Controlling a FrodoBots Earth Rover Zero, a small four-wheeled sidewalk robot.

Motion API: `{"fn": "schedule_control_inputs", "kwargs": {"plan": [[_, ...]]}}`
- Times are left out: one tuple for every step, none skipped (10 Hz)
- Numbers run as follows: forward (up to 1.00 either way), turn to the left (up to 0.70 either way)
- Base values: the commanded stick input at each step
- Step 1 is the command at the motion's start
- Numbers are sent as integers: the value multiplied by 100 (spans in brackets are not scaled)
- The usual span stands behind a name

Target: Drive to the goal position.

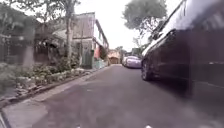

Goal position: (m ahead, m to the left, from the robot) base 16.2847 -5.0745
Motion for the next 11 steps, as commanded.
{"fn": "schedule_control_inputs", "kwargs": {"plan": [[100,0],[100,-2],[100,-3],[100,-2],[100,-2],[100,-2],[100,-2],[100,0],[100,0],[100,0],[100,0]]}}
